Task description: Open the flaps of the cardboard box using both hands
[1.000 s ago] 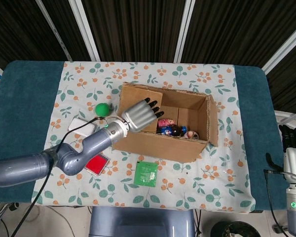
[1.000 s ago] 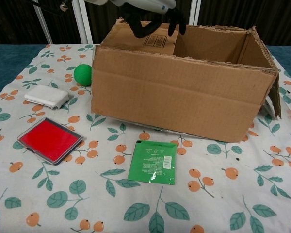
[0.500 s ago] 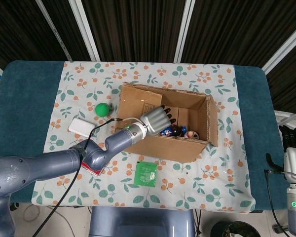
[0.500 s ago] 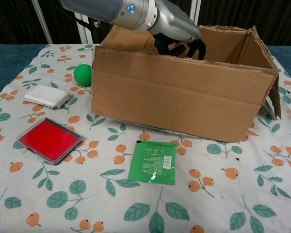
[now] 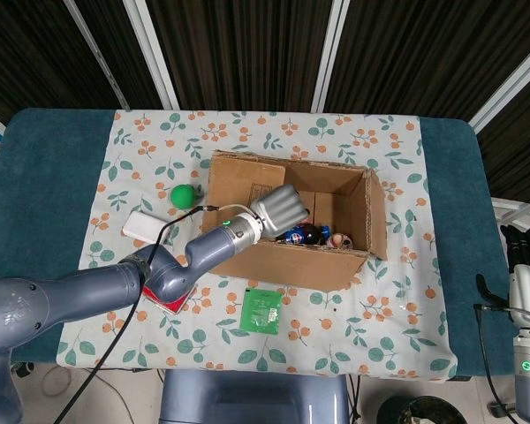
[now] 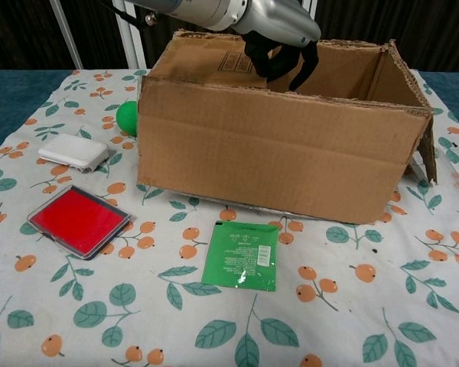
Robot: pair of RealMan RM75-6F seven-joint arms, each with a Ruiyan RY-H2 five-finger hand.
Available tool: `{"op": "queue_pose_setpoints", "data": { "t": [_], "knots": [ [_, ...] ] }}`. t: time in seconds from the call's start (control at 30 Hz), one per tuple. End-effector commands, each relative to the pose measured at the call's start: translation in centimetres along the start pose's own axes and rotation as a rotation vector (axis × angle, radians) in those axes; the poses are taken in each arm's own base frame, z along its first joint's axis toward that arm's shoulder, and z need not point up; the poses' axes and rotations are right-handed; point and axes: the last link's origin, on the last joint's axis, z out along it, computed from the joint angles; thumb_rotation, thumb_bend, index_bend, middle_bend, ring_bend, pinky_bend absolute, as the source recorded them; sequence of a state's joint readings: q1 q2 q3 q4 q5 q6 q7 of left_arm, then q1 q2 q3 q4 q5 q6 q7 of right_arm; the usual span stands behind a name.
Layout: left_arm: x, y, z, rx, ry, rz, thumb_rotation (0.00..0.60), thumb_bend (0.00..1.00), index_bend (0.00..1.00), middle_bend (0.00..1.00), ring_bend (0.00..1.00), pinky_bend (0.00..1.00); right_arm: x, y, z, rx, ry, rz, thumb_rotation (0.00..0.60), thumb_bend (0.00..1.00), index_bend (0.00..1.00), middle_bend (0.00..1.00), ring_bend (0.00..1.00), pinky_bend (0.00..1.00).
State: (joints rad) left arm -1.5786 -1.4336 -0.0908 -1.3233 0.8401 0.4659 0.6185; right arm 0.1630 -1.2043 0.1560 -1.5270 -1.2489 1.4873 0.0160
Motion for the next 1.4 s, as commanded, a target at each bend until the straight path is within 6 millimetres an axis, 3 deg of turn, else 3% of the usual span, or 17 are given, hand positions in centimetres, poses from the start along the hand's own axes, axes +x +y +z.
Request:
{"op": "queue_pose_setpoints", "data": {
  "t": [0.03, 0.43, 0.8, 1.13, 1.4],
  "knots": [
    [0.3, -0.2, -0.2, 0.001, 0.009, 0.004, 0.6, 0.97, 0.42, 0.63, 0.43, 0.47, 0.0, 0.0, 0.0, 0.0, 0.0, 0.0, 0.6, 0.41, 0.09, 0.1, 0.09, 0.25],
    [3.4, -1.8, -1.5, 0.028, 0.087, 0.033, 0.6, 0.98, 0.43, 0.64, 0.44, 0.48, -0.1, 0.1, 0.1, -0.008, -0.003, 0.015, 0.6, 0.41, 0.09, 0.1, 0.09, 0.25],
    [4.5, -3.9, -5.2, 0.054, 0.083, 0.069, 0.6, 0.98, 0.43, 0.64, 0.44, 0.48, 0.0, 0.1, 0.1, -0.009, 0.0, 0.023, 0.6, 0.41, 0.09, 0.1, 0.09, 0.25],
    [3.8, -6.4, -10.0, 0.115, 0.054, 0.092, 0.6, 0.98, 0.43, 0.64, 0.44, 0.48, -0.1, -0.1, 0.0, -0.005, -0.003, 0.024, 0.6, 0.41, 0.09, 0.1, 0.09, 0.25],
    [2.9, -9.1, -15.3, 0.209, 0.041, 0.083, 0.6, 0.98, 0.43, 0.64, 0.44, 0.48, -0.2, -0.2, -0.1, -0.001, -0.007, 0.022, 0.6, 0.41, 0.09, 0.1, 0.09, 0.25]
  ]
}}
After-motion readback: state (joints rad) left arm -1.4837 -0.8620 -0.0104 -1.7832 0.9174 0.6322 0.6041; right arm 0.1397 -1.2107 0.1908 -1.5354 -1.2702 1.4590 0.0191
